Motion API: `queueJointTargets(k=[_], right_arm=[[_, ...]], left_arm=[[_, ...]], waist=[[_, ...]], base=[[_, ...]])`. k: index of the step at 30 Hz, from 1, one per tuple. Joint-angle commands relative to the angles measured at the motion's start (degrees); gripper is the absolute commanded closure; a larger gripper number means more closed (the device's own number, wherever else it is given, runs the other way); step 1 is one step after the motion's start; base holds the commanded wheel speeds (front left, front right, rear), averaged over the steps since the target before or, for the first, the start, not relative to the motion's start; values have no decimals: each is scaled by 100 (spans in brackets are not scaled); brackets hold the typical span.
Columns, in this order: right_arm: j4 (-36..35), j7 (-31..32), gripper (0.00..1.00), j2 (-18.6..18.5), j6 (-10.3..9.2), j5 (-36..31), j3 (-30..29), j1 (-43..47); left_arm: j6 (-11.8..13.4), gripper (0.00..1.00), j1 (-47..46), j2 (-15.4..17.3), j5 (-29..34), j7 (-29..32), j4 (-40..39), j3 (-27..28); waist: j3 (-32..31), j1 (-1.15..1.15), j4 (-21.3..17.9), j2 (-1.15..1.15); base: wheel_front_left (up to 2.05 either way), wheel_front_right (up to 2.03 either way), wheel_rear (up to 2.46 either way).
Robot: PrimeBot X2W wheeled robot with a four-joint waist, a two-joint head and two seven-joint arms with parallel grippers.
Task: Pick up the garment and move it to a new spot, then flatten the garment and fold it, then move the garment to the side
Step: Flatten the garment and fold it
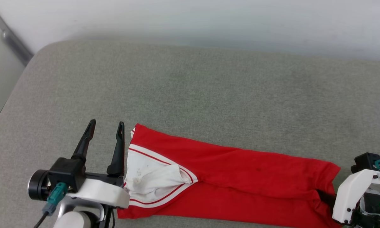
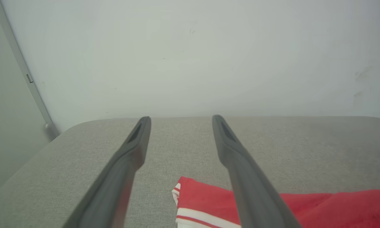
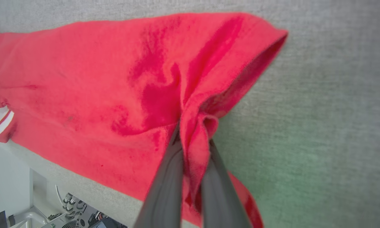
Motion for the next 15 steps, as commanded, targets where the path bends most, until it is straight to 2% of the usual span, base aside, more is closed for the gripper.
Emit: queueJointTargets(k=[1, 7, 15], right_arm=[[0, -36, 100, -38, -2, 12, 50, -58], [-100, -69, 100, -220, -2, 0, 40, -50], [-58, 8, 100, -427, -3, -138, -631, 132]], left_arm=[[43, 0, 97, 38, 46, 21, 13, -24], [150, 0, 368, 142, 53, 70, -47, -1], [277, 0, 634, 106, -36, 9, -138, 70]], waist=[[-148, 0, -87, 0], [-474, 0, -311, 0], [-708, 0, -511, 0]], base=[[0, 0, 0], [0, 0, 0], [0, 0, 0]])
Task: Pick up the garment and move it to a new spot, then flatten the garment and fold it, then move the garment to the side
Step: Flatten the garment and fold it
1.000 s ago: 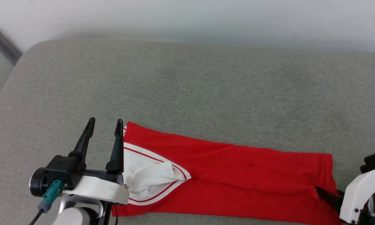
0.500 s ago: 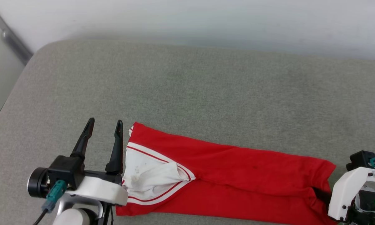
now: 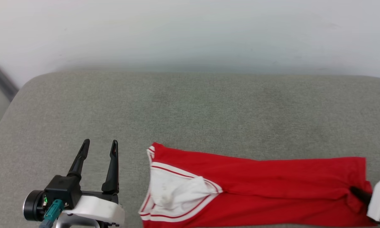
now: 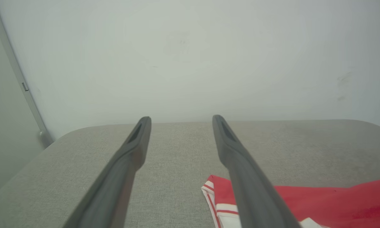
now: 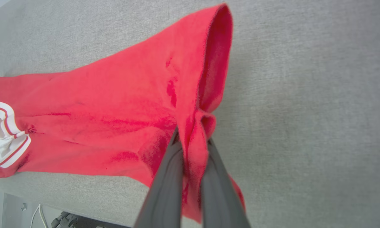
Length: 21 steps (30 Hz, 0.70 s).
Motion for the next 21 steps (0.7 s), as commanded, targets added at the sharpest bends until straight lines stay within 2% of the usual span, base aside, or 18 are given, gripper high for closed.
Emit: queueJointTargets(k=[1, 6, 9, 13, 16, 18, 21], right_arm=[[1, 10, 100, -33, -4, -30, -39, 40], [-19, 214, 100, -19, -4, -151, -682, 141], [-4, 479, 100, 298, -3, 102, -1041, 63], [131, 1272, 100, 1083, -3, 990, -1522, -125], [161, 1772, 100, 1490, -3, 1567, -1702, -199], [234, 2022, 100, 1667, -3, 1941, -1705, -271], [425, 2214, 100, 1743, -3, 2622, -1545, -394]], left_arm=[[13, 0, 70, -4, -21, -31, -6, 7], [32, 0, 133, -42, -73, -66, 4, 14], [30, 0, 130, -58, -86, -78, 30, -2], [1, 0, 67, -90, -112, -89, 78, -43], [-26, 0, -16, -103, -113, -100, 93, -78], [-43, 0, -69, -117, -107, -107, 106, -109], [-92, 0, -150, -144, -99, -87, 125, -173]], waist=[[-35, 0, -39, 0], [-92, 0, -77, 0], [-98, 0, -66, 0], [-103, 0, 13, 0], [-70, 0, 104, 0], [-53, 0, 174, 0], [29, 0, 303, 0]], base=[[0, 0, 0], [0, 0, 0], [0, 0, 0], [0, 0, 0], [0, 0, 0], [0, 0, 0], [0, 0, 0]])
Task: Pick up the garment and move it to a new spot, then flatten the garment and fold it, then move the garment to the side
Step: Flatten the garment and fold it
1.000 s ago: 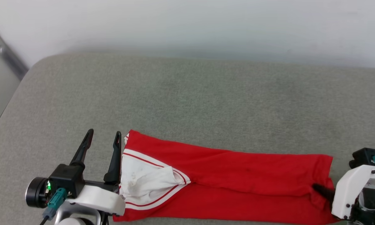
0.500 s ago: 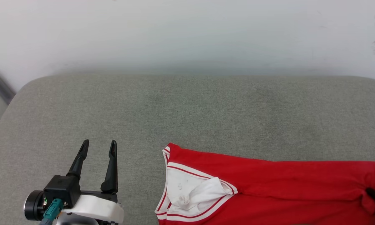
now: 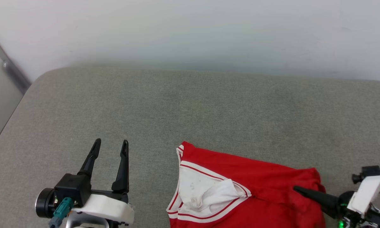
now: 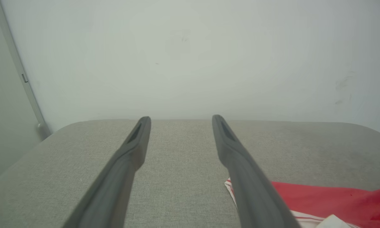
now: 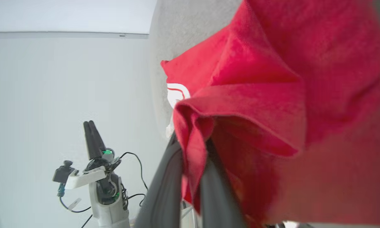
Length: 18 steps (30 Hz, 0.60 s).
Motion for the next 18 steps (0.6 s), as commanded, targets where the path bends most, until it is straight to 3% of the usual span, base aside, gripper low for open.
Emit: queueJointTargets(k=[1, 6, 10, 17, 18], right_arm=[[75, -34, 100, 44, 0, 232, 102, -92], [506, -575, 100, 32, -1, 1436, 1205, -333], [675, -1167, 100, 34, 0, 2016, 2184, -548], [892, -2198, 100, 33, 0, 2113, 3318, -893], [943, -2331, 92, 32, 0, 2122, 3413, -916]], left_arm=[[-15, 0, -96, -8, -2, -6, 8, -16], [-99, 0, -274, -89, 6, -27, 97, -112], [-149, 0, -406, -160, -2, -63, 201, -176], [-237, 0, -600, -320, -33, -169, 385, -256], [-257, 0, -621, -334, -36, -190, 415, -263]], waist=[[68, 0, 83, 0], [227, 0, 283, 0], [350, 0, 437, 0], [551, 0, 670, 0], [581, 0, 693, 0]], base=[[0, 0, 0], [0, 0, 0], [0, 0, 0], [0, 0, 0], [0, 0, 0]])
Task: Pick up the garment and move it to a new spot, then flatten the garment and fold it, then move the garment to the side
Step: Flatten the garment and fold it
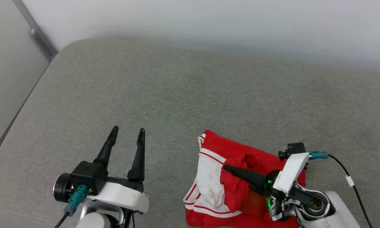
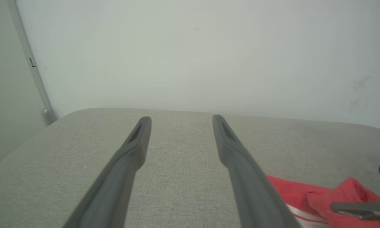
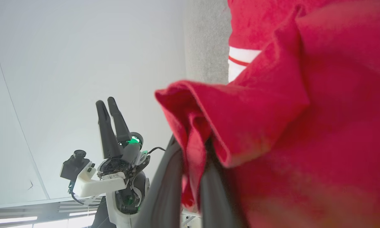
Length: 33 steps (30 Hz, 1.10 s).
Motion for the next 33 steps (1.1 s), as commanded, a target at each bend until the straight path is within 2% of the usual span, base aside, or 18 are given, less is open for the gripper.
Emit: queueJointTargets(k=[1, 2, 3, 9, 14, 19, 24, 29, 33], right_arm=[[53, -77, 75, 7, 0, -2, 59, -68], [87, -206, 31, 7, 0, -65, 125, -100], [89, -341, 0, 7, 0, -110, 175, -143], [128, -765, 0, 5, 0, -210, 478, -215], [-302, -955, 0, -125, 0, -558, 825, -332], [-883, -1531, 0, -664, 0, -1624, 1373, -418], [-1087, -2342, 0, -1417, 0, -3135, 1633, -464], [-990, -2972, 0, -1845, -1, -4481, 1081, -180], [-1166, -3348, 0, -1863, -1, -5316, 286, 148]], left_arm=[[-8, 0, -77, -16, -28, -38, 30, -2], [-21, 0, -103, -31, -23, -52, 60, -2], [-28, 0, -117, -47, -22, -66, 87, 2], [-71, 0, -142, -111, -30, -134, 244, 17], [-105, 0, -143, -78, -27, -158, 300, 45], [-77, 0, -81, -4, -26, -175, 272, 102], [11, 0, 36, 62, -51, -185, 237, 194], [87, 0, 157, 109, -70, -185, 192, 289], [143, 0, 276, 146, -124, -189, 212, 380]], waist=[[59, 0, 50, 0], [77, 0, 64, 0], [94, 0, 73, 0], [102, 0, 39, 0], [35, 0, -97, 0], [-19, 0, -296, 0], [-89, 0, -547, 0], [-173, 0, -792, 0], [-270, 0, -963, 0]], base=[[0, 0, 0], [0, 0, 0], [0, 0, 0], [0, 0, 0], [0, 0, 0], [0, 0, 0], [0, 0, 0], [0, 0, 0], [0, 0, 0]])
